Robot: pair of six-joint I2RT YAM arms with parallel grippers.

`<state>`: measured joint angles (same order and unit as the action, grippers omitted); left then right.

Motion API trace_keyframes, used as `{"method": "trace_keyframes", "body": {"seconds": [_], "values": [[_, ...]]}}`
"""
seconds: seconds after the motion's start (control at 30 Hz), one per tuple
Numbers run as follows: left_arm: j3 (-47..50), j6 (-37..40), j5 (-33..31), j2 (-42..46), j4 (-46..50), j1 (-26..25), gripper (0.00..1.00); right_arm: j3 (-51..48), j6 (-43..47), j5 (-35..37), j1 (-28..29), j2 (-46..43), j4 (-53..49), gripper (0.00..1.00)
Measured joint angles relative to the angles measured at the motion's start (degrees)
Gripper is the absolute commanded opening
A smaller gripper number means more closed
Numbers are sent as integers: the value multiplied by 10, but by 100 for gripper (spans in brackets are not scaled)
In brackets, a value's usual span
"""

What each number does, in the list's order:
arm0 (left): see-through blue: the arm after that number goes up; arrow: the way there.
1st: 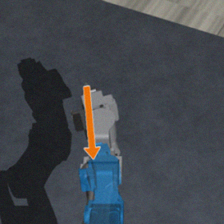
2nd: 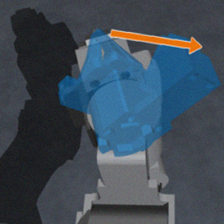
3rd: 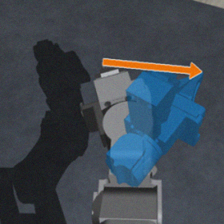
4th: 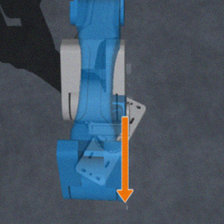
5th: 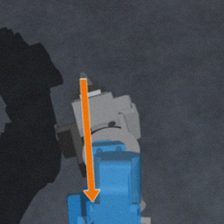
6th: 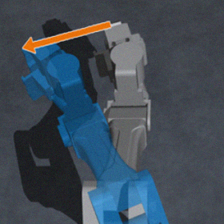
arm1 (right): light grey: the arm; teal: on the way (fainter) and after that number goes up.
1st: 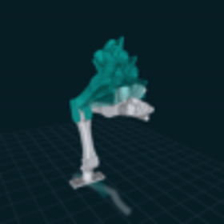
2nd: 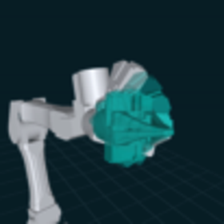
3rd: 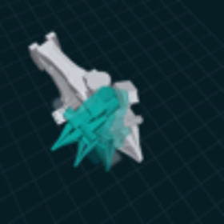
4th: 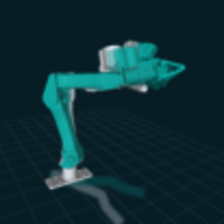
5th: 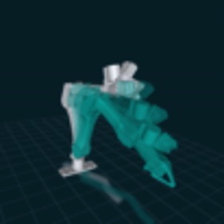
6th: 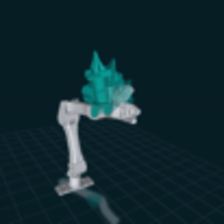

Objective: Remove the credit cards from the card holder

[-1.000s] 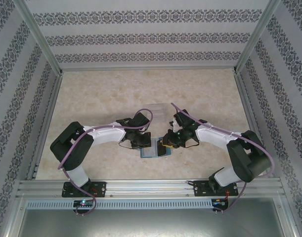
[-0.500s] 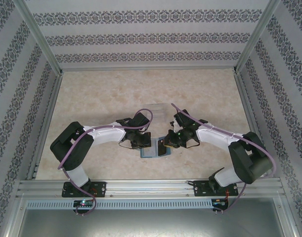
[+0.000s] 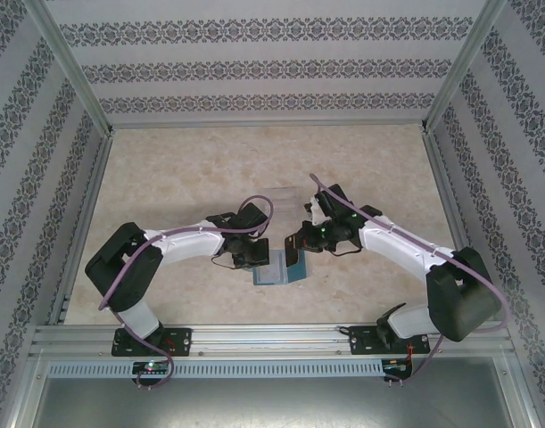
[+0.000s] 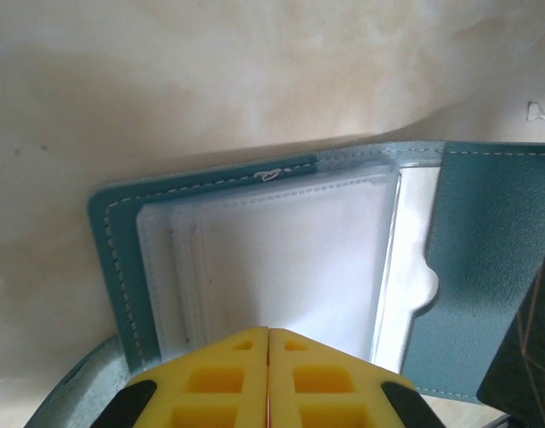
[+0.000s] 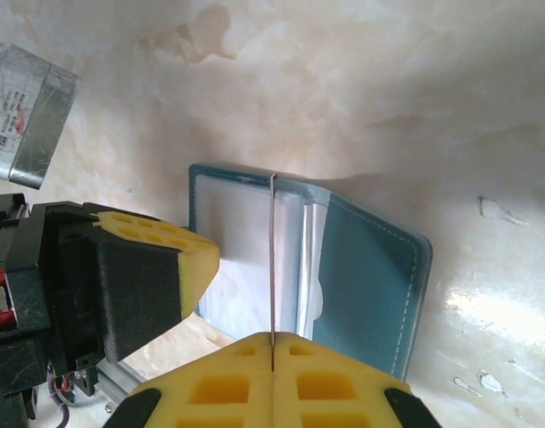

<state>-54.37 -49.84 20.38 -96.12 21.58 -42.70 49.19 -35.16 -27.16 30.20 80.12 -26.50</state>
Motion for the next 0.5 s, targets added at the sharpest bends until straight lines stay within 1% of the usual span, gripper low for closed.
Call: {"method": "trace_keyframes", "body": {"seconds": [0.13,0.27,0.4,0.5], "values": [[0,2,-9,12,11,1,8,26,54,15,-1,0,-19,0],[3,2,-14,24,16,4,8,68,129,31,-5,10,-39,0],[16,2,-17,38,17,8,8,108,230,42,-5,30,-58,0],[26,2,-20,50,20,10,8,154,325,42,-8,57,-92,0]]}}
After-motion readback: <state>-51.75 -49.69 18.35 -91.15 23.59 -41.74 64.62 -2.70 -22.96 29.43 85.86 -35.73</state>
